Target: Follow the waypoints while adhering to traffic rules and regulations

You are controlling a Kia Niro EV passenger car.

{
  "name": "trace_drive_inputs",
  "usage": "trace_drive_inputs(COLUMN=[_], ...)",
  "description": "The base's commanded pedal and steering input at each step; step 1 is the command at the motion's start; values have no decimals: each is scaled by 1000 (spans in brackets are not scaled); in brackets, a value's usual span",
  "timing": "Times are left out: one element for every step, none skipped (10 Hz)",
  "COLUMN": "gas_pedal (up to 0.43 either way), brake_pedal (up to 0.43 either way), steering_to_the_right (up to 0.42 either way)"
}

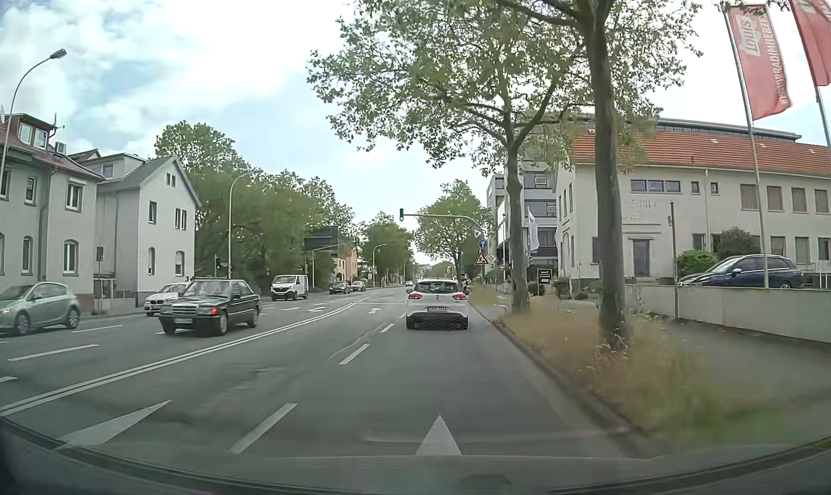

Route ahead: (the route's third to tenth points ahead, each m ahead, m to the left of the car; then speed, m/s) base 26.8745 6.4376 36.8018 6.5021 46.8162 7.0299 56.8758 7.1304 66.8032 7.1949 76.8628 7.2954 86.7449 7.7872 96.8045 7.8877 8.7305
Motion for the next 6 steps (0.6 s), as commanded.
trace_drive_inputs(gas_pedal=[39,39,39,39,39,47], brake_pedal=[18,18,18,18,18,18], steering_to_the_right=[5,4,4,5,5,4])
